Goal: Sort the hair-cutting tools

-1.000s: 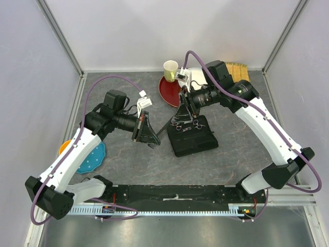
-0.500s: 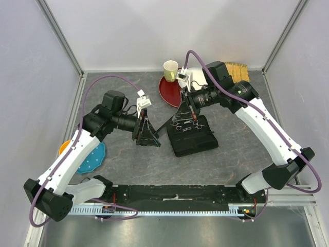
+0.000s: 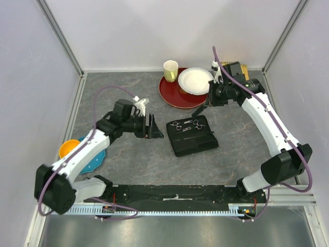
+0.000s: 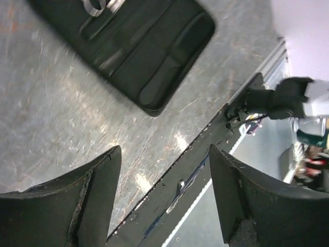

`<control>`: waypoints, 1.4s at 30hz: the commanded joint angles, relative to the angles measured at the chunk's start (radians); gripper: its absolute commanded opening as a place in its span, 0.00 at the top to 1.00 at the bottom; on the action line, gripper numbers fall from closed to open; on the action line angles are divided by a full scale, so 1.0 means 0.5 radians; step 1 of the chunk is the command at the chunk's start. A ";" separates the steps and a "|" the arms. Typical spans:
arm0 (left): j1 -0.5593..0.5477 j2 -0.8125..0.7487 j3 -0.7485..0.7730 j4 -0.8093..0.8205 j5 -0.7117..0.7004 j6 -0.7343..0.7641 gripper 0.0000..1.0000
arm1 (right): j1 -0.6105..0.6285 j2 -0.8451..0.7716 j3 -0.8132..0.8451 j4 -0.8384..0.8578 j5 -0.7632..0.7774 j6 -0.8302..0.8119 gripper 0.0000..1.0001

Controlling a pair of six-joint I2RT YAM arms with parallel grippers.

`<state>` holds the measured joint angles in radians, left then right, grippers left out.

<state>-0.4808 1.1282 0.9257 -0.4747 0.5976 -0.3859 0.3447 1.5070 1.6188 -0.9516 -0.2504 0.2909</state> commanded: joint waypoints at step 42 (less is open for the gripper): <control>-0.036 1.422 0.364 0.410 -0.817 -0.437 0.98 | -0.079 -0.363 -0.663 0.203 0.271 0.332 1.00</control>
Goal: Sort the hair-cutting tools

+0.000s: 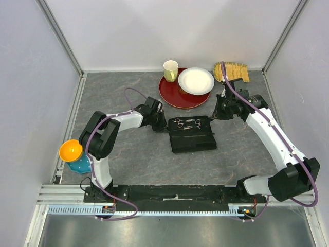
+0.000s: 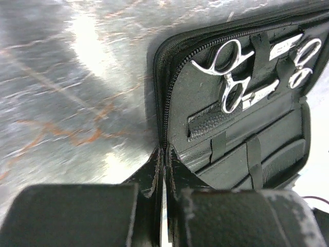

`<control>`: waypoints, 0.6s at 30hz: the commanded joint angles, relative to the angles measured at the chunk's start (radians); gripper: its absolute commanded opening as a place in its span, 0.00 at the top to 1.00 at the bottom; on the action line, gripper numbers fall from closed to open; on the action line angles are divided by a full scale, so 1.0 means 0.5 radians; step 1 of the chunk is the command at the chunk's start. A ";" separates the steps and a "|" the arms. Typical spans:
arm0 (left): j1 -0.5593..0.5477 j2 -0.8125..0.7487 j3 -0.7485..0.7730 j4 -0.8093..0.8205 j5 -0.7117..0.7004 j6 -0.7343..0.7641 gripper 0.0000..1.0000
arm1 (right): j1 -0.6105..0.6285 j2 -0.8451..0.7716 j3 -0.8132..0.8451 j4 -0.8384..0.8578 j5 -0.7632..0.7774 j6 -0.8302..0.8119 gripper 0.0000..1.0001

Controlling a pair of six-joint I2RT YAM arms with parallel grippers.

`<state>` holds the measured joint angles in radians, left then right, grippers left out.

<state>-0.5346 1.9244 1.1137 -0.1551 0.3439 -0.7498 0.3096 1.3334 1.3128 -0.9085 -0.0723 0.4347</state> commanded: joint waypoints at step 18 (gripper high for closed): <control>0.508 -0.618 -0.117 -0.484 -0.283 0.490 0.43 | 0.025 -0.031 -0.527 0.945 -0.653 0.410 1.00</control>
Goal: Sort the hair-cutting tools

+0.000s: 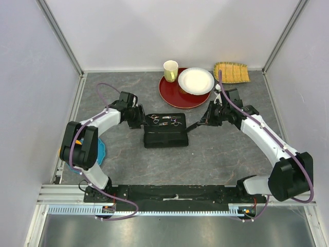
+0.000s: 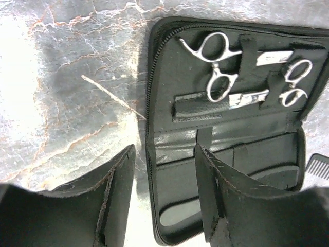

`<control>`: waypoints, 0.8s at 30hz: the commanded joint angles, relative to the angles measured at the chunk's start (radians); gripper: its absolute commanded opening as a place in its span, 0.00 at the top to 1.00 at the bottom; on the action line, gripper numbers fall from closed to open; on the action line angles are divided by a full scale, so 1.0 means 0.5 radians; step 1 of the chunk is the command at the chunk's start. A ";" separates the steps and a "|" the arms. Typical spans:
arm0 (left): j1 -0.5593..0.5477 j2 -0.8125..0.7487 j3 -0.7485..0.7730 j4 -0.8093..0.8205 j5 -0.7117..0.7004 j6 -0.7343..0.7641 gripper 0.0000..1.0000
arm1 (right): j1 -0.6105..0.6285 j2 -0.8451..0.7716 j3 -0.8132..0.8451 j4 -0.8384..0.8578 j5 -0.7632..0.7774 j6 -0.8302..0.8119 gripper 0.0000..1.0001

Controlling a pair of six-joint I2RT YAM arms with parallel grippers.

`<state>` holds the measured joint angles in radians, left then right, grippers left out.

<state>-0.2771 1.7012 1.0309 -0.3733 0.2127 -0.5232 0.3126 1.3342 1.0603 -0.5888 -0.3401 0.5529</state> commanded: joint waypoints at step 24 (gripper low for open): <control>-0.139 -0.448 -0.835 0.400 0.428 -0.534 0.73 | 0.083 0.108 -0.544 0.515 -0.063 0.195 1.00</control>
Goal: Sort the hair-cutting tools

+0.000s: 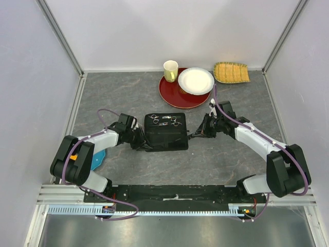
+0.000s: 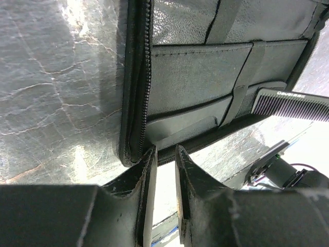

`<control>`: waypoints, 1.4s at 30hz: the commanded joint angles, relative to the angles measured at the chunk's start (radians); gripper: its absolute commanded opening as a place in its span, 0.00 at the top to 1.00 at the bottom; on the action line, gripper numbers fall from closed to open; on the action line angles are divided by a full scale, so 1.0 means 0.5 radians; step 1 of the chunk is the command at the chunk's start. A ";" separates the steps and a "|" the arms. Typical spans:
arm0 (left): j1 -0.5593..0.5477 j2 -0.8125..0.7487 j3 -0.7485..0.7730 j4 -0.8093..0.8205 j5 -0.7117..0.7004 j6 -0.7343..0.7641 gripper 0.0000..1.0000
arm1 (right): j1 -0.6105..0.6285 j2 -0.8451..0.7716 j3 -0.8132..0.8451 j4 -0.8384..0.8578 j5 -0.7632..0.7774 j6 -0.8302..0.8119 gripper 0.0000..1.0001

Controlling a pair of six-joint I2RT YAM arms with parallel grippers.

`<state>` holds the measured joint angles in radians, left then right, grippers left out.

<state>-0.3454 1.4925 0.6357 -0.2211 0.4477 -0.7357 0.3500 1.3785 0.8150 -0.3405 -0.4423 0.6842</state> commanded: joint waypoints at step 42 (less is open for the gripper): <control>-0.003 -0.046 -0.066 0.019 -0.070 -0.010 0.76 | 0.284 0.719 -0.022 0.828 0.188 0.174 1.00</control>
<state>-0.3454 1.4891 0.6193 -0.2001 0.4431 -0.7547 0.4343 1.6981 0.8288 0.0105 -0.4175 0.7258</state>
